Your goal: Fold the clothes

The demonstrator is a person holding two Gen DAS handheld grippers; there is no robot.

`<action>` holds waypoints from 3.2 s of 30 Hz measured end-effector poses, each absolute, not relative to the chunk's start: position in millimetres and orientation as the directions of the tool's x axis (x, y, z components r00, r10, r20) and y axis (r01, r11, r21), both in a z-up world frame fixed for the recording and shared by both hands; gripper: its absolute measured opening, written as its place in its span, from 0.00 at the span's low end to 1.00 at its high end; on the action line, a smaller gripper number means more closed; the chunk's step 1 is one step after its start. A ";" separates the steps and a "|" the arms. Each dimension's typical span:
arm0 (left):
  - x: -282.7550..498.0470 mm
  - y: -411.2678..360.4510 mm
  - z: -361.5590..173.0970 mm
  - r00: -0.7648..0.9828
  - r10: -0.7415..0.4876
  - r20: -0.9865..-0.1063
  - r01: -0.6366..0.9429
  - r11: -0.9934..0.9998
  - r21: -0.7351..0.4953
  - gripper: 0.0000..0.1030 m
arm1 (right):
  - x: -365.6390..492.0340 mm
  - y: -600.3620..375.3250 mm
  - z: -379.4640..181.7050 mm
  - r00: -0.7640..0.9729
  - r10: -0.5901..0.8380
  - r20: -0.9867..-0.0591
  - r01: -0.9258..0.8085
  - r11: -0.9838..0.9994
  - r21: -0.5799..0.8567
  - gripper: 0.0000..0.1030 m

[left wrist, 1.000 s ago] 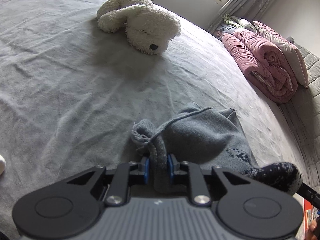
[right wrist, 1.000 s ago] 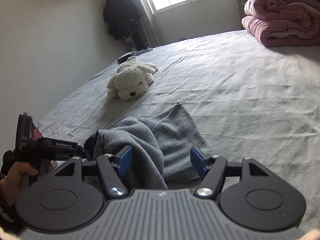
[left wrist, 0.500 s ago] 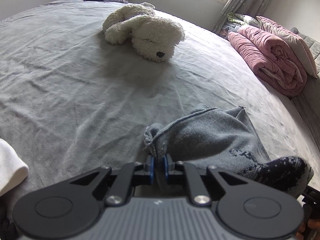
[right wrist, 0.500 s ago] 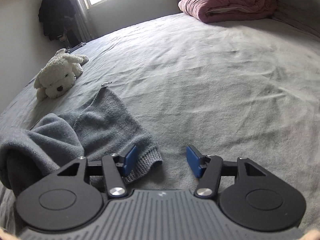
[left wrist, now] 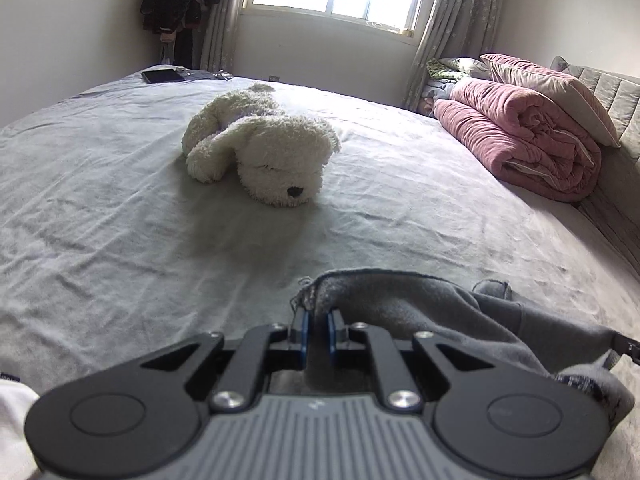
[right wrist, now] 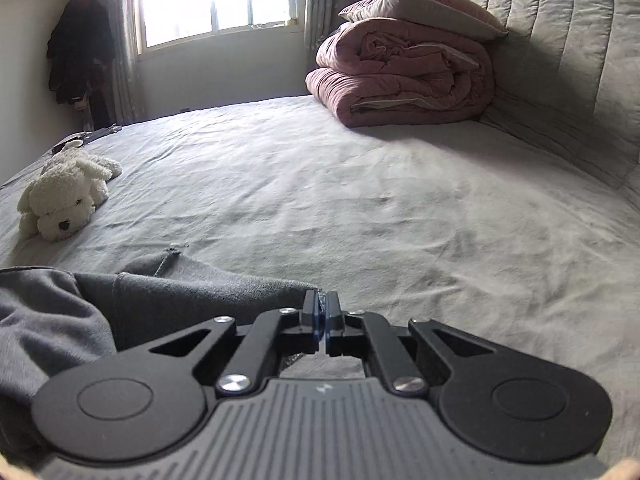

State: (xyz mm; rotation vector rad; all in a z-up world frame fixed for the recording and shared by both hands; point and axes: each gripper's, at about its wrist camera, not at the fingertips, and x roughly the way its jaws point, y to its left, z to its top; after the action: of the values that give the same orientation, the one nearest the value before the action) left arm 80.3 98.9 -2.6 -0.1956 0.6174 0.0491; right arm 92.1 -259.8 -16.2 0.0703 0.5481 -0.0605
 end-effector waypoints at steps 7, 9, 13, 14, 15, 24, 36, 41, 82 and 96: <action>121.4 53.1 29.1 0.850 -0.012 -0.526 -0.024 0.998 -0.062 0.08 | 88.3 -301.8 2.0 0.873 -0.158 -0.461 0.211 0.975 0.065 0.02; 132.5 42.6 37.6 0.859 -0.010 -0.512 -0.009 0.999 -0.034 0.08 | 87.8 -317.5 6.2 0.872 -0.189 -0.451 0.255 0.963 0.091 0.02; 157.3 26.9 55.4 0.874 0.000 -0.485 -0.004 1.000 -0.008 0.08 | 84.6 -351.1 12.3 0.863 -0.267 -0.429 0.351 0.928 0.129 0.02; 162.2 24.0 57.9 0.876 0.005 -0.482 -0.007 1.000 -0.001 0.08 | 83.6 -359.4 12.9 0.859 -0.282 -0.426 0.372 0.917 0.143 0.02; 168.7 21.1 59.9 0.879 0.015 -0.477 -0.011 1.000 0.012 0.08 | 82.8 -365.4 13.0 0.856 -0.291 -0.427 0.384 0.911 0.152 0.02; 206.3 7.8 67.6 0.862 -0.002 -0.507 -0.023 0.999 -0.043 0.08 | 85.8 -382.6 3.2 0.832 -0.291 -0.471 0.395 0.908 0.136 0.03; 171.7 -43.3 121.3 0.872 -0.202 -0.446 0.164 0.979 -0.122 0.08 | 86.6 -378.4 1.9 0.844 -0.140 -0.518 0.283 0.937 0.207 0.14; 163.7 -71.3 142.9 0.849 -0.291 -0.440 0.249 0.957 -0.150 0.08 | 81.1 -365.1 6.6 0.864 0.009 -0.503 0.166 0.939 0.302 0.40; 88.6 -86.9 80.8 0.675 -0.564 -0.477 0.494 0.824 -0.275 0.45 | 74.0 -315.8 15.1 0.854 0.342 -0.391 -0.110 0.855 0.507 0.11; 86.1 -60.1 10.4 0.667 -0.369 -0.647 0.367 0.919 -0.146 0.64 | 57.0 -356.5 19.7 0.851 0.268 -0.451 0.000 0.859 0.511 0.11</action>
State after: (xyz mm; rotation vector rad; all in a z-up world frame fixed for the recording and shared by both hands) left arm 86.1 -60.1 10.4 -0.0036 0.7308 -0.4155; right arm 57.0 -356.5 19.7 0.5230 0.5388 0.1483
